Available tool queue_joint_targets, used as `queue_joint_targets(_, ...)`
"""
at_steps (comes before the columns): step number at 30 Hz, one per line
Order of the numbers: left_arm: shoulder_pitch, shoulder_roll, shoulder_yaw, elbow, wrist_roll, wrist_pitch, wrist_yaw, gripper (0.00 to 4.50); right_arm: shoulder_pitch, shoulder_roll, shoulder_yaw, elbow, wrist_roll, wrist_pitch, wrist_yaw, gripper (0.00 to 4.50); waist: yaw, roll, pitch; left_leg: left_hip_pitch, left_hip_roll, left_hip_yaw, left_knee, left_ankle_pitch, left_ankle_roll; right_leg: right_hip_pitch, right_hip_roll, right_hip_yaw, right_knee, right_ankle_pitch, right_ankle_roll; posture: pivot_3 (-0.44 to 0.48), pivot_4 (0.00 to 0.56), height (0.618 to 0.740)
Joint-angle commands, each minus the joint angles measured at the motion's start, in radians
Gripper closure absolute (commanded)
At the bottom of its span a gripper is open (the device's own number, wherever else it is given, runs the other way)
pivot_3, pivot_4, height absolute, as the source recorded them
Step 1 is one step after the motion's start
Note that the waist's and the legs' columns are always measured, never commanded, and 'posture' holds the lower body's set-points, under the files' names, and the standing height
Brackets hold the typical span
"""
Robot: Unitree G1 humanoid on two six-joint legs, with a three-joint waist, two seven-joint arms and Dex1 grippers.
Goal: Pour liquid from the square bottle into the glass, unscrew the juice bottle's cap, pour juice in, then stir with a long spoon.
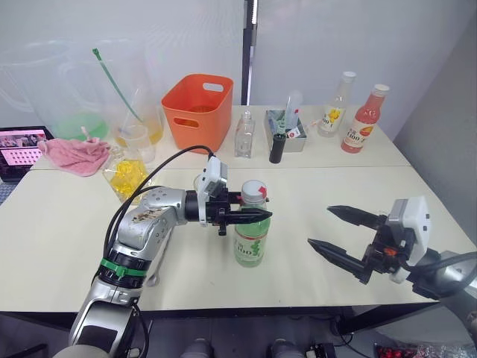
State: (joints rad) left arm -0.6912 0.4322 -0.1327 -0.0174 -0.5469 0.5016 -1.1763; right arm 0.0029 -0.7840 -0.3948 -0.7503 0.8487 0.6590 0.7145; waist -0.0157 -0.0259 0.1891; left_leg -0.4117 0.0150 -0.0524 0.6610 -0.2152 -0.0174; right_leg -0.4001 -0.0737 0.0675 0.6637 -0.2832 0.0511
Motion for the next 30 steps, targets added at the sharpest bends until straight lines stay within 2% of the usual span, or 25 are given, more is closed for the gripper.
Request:
queue_joint_targets(1, -0.017, -0.001, 0.018, -0.008, -0.018, -0.009, -0.019, 3.1, -0.102, -0.028, 0.031, -0.037, 0.05, 0.0, -0.019, 0.0, -0.001, 0.0, 0.0, 0.0, 0.0, 0.0, 0.0, 0.0, 0.0, 0.0, 0.0, 0.0, 0.0, 0.0, 0.0, 0.0, 0.15, 0.74)
queue_joint_targets(14, -0.047, 0.028, 0.005, -0.011, 0.028, -0.081, -0.069, 3.11, -0.525, -0.012, 0.279, 0.058, 0.076, 0.091, -0.104, 0.0, -0.004, 0.0, 0.0, -0.001, 0.0, 0.0, 0.0, 0.0, 0.0, -0.001, 0.0, 0.0, 0.001, 0.0, 0.0, 0.0, 0.15, 0.74)
queue_joint_targets(20, -0.034, 0.032, 0.009, -0.019, 0.037, -0.063, -0.049, 3.11, -0.607, -0.014, 0.363, 0.086, 0.027, 0.157, -0.143, 0.0, -0.002, 0.0, 0.0, -0.003, 0.0, -0.001, 0.0, 0.0, 0.0, -0.003, -0.001, 0.0, 0.001, 0.0, 0.0, 0.0, 0.15, 0.74)
queue_joint_targets(24, -0.025, 0.031, 0.008, -0.027, 0.035, -0.06, -0.04, 3.11, -0.674, 0.031, 0.405, 0.092, 0.025, 0.219, -0.207, 0.0, -0.005, 0.0, 0.0, -0.003, 0.001, -0.001, 0.0, 0.0, 0.0, -0.004, 0.0, 0.0, 0.001, 0.0, 0.0, 0.0, 0.15, 0.74)
queue_joint_targets(30, -0.016, 0.026, 0.007, -0.034, 0.03, -0.053, -0.033, 3.11, -0.682, 0.047, 0.407, 0.087, 0.024, 0.271, -0.233, 0.0, -0.002, 0.0, 0.0, -0.003, 0.0, -0.001, 0.0, 0.0, 0.001, -0.004, 0.0, 0.0, 0.001, 0.0, 0.0, 0.0, 0.15, 0.74)
